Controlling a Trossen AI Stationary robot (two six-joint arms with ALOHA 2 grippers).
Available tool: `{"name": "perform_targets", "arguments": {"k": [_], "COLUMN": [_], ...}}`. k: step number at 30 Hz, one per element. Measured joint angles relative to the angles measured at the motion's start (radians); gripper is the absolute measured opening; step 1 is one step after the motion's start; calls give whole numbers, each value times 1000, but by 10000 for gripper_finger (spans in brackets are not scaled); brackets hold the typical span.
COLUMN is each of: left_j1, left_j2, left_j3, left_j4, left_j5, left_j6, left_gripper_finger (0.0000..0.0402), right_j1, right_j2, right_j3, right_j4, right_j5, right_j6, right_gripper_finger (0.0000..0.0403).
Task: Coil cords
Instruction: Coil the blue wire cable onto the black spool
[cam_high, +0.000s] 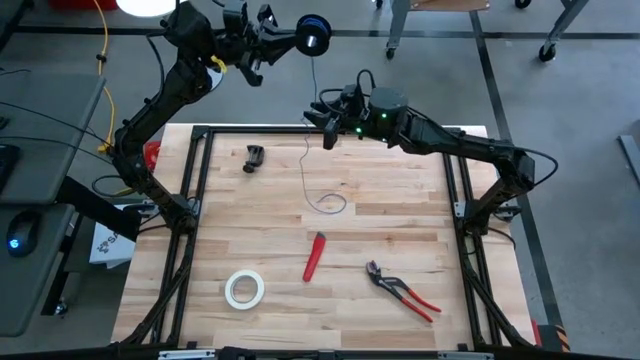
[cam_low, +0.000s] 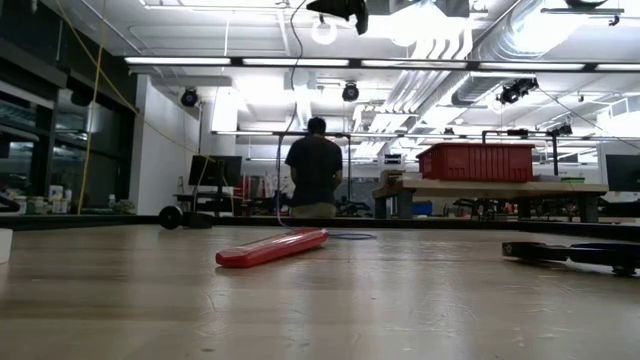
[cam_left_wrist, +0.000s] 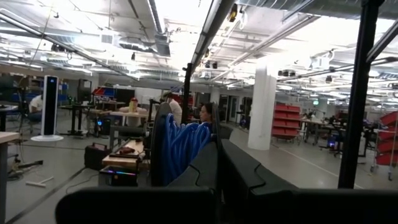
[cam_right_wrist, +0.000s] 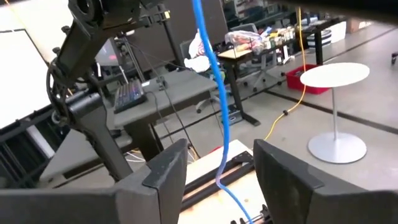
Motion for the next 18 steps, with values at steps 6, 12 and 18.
{"name": "perform_targets", "arguments": {"k": [6, 12, 18], "left_j1": [13, 40, 54], "left_j2": [0, 0, 1], "left_j3": [0, 0, 0], "left_j4": [-2, -6, -15], "left_j5": [2, 3, 0], "left_j6": [0, -3, -17], "left_gripper_finger": [0, 0, 0], "right_j1": [0, 13, 14], "right_j2": [-4, -29, -56], "right_j3": [0, 0, 1], "right_j4": [-1, -1, -15], "right_j5": [24, 75, 66], "right_j6": [-19, -80, -89], "right_gripper_finger": [142, 14, 1]}}
